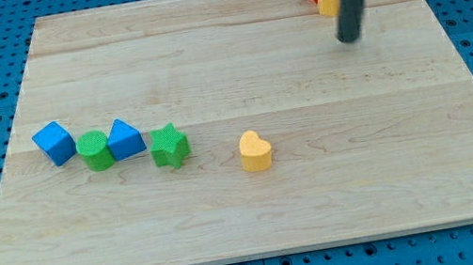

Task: Slide the yellow heart to the bottom right of the hexagon

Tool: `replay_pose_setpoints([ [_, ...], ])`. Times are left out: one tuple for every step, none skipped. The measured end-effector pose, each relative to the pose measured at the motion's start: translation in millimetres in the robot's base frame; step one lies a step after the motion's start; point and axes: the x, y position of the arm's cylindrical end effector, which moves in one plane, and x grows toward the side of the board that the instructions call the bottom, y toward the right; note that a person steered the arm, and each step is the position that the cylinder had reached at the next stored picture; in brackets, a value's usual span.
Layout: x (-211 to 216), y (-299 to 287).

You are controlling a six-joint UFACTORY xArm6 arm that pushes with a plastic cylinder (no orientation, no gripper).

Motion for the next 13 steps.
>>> replay_pose_setpoints([
  [112.8, -22.7],
  [193.1, -75.7],
  [174.8, -162.2],
  [109.1, -141.2],
  [97.3, -128.7],
  [154.7, -134.4],
  [145.2, -202.9],
  [99.5, -178.5],
  [64.7, -126.3],
  [8.5, -87.9],
  [-41.3, -51.8],
  [-48.3, -35.4],
  [-48.2, -18.4],
])
